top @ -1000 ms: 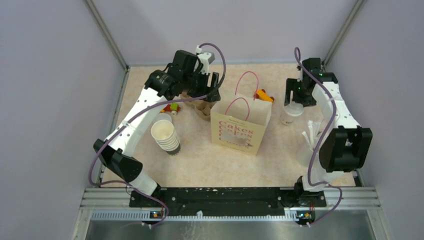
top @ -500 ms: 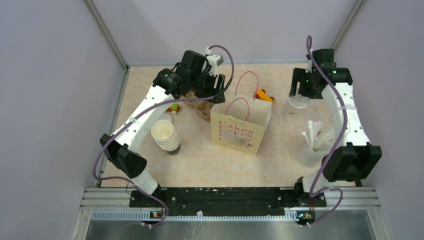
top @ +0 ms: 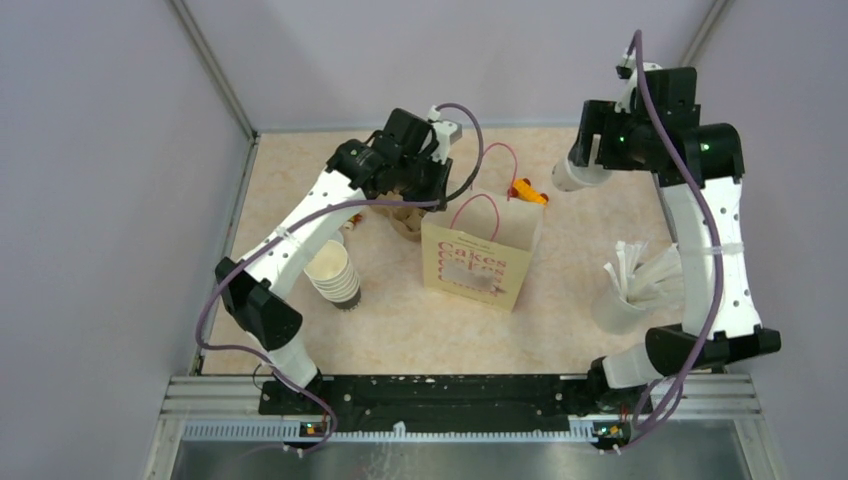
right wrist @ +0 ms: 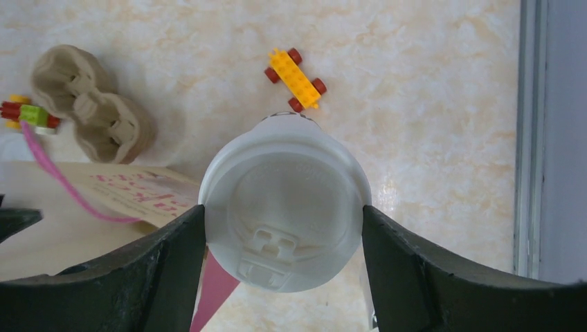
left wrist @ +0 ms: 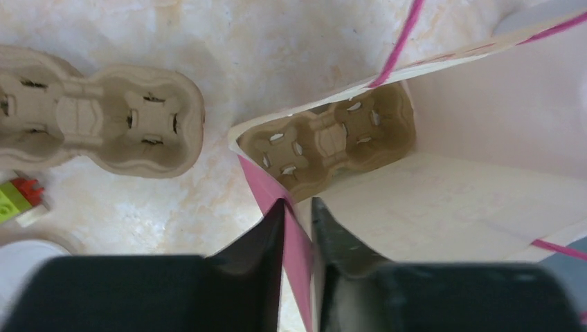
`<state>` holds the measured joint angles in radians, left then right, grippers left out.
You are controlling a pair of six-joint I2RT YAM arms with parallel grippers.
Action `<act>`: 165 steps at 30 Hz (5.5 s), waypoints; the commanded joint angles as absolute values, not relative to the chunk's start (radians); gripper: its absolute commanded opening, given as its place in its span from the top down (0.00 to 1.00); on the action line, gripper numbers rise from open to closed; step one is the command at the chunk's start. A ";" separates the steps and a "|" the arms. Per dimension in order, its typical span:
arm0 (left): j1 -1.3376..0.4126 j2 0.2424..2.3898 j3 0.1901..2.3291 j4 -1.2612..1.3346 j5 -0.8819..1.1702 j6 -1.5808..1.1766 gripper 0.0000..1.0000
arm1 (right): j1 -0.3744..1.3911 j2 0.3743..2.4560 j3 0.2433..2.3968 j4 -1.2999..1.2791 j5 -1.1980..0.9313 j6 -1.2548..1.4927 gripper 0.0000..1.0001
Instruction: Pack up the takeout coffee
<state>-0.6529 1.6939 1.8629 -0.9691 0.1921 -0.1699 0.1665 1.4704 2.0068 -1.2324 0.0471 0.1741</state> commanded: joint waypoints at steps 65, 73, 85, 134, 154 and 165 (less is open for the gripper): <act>-0.637 1.327 1.480 -0.666 0.278 -0.446 0.51 | 0.994 1.065 1.426 -0.872 0.274 -0.046 0.44; -0.635 1.309 1.545 -0.868 0.172 -0.397 0.42 | 1.153 1.079 1.390 -0.902 0.339 -0.099 0.44; -0.636 1.275 1.529 -0.949 0.195 -0.324 0.41 | 1.328 1.138 1.373 -0.923 0.475 -0.070 0.44; -0.642 1.170 1.271 -0.597 0.525 -0.283 0.22 | 1.336 0.994 1.149 -0.800 0.587 -0.187 0.45; -0.645 1.131 1.139 -0.506 0.535 -0.291 0.22 | 1.336 1.002 1.083 -0.625 0.821 -0.252 0.44; -0.683 1.126 0.994 -0.220 0.425 -0.375 0.18 | 1.321 1.020 1.063 -0.532 0.847 -0.280 0.44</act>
